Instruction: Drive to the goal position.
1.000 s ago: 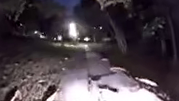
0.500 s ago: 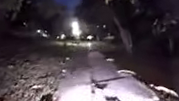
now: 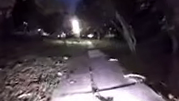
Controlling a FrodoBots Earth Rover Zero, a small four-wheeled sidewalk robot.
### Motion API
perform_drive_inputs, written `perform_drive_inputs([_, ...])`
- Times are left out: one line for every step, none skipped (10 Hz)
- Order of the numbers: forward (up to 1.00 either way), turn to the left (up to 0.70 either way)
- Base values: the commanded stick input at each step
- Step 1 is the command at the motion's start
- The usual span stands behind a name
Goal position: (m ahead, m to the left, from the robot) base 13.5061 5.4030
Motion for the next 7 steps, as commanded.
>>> perform_drive_inputs([0.7, 0.0])
perform_drive_inputs([0.7, 0.01])
perform_drive_inputs([0.7, 0.26])
perform_drive_inputs([0.7, 0.35])
perform_drive_inputs([0.7, 0.15])
perform_drive_inputs([0.7, 0.0])
perform_drive_inputs([0.7, 0.0])
